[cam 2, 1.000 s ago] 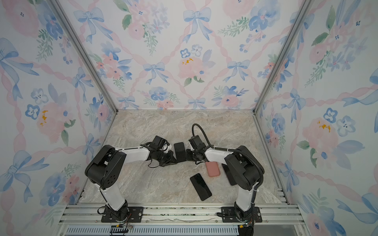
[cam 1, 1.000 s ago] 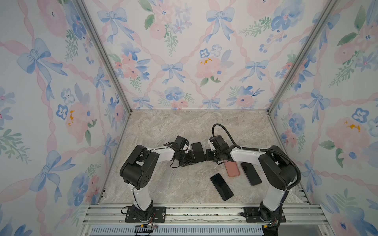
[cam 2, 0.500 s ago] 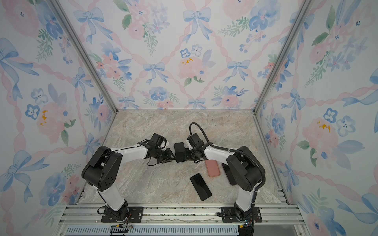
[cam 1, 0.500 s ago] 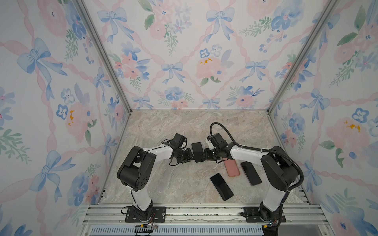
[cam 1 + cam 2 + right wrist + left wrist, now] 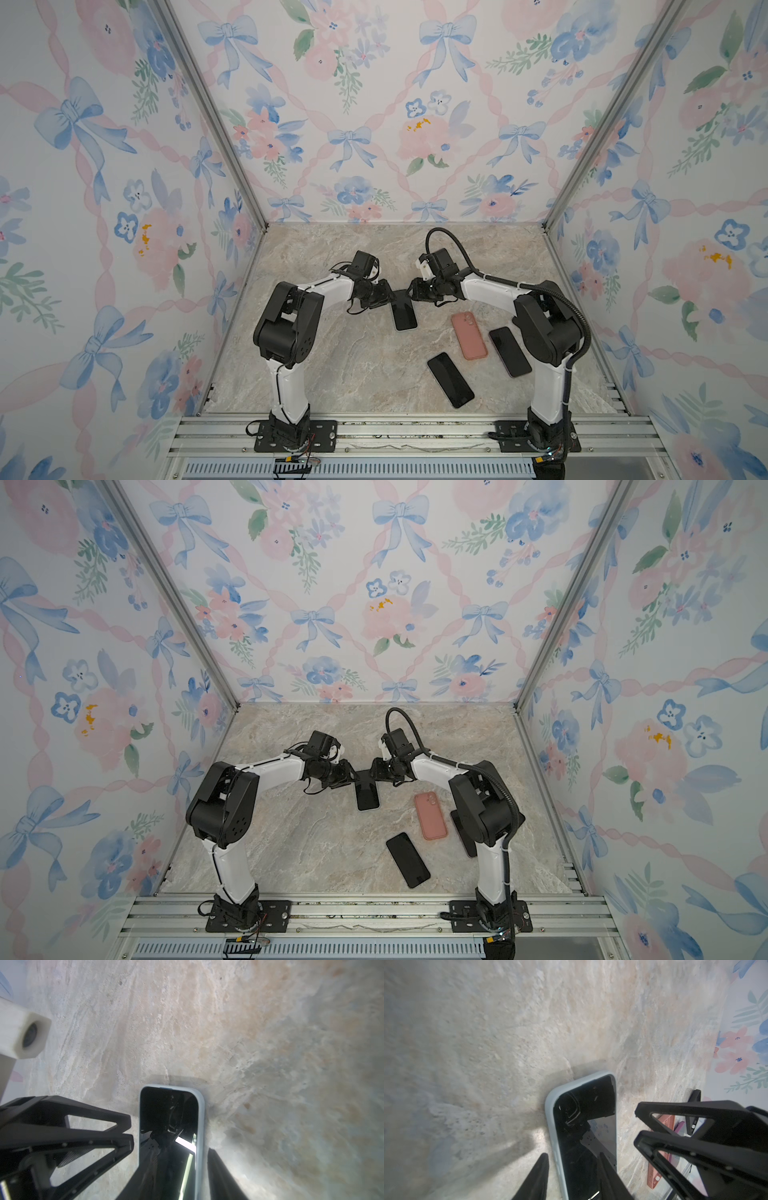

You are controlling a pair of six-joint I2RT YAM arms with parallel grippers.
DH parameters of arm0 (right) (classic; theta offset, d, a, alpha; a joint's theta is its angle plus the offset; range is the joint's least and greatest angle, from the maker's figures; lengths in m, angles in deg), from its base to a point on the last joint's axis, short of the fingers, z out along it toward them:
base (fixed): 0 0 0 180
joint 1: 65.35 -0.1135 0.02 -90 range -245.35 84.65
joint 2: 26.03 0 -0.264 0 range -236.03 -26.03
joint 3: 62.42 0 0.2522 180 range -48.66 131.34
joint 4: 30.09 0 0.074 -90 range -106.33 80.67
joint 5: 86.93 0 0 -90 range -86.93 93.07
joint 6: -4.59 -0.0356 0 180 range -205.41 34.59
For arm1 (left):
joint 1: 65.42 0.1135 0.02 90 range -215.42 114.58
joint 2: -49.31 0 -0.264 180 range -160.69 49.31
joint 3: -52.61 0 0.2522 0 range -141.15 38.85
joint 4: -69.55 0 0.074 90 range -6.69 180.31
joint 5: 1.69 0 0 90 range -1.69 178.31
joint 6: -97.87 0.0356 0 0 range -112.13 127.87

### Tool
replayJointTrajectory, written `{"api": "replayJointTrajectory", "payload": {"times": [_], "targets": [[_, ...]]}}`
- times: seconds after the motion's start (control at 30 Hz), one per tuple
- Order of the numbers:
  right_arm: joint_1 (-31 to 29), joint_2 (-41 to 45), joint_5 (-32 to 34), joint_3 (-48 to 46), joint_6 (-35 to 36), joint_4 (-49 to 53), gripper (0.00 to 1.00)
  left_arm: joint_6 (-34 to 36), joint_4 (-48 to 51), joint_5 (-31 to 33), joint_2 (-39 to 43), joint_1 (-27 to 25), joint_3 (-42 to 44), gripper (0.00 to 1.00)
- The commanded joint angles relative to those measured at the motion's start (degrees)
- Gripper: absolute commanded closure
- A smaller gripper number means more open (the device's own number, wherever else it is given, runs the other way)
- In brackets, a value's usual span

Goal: Put the phone into the phone case
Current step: 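Press the case corners onto the phone's short end with both grippers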

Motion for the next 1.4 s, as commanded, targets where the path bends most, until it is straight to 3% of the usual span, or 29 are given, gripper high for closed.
{"api": "replayJointTrajectory", "payload": {"times": [0.0,0.33,0.77,1.13,1.37], "targets": [[0.81,-3.15,-2.62,1.74,0.91,0.87,0.57,1.93,1.83,-1.0,-2.23,0.49,-0.84,0.6],[-0.02,-5.84,-4.02,2.78,-0.31,-0.2,0.62,2.93,1.73,-2.23,-6.2,-0.59,-3.55,0.64],[-2.08,-6.97,-1.45,1.91,-2.7,-0.06,0.78,2.8,1.77,-2.37,-7.92,-4.12,-6.47,0.73],[-1.74,-3.52,-0.7,-1.73,-5.23,-2.44,0.79,2.78,1.7,-1.33,-8.61,-3.69,-7.27,0.73],[-1.53,-5.0,-0.14,3.29,-5.39,-2.41,0.79,1.6,1.81,-2.75,-11.8,-4.18,-13.71,0.73]]}}
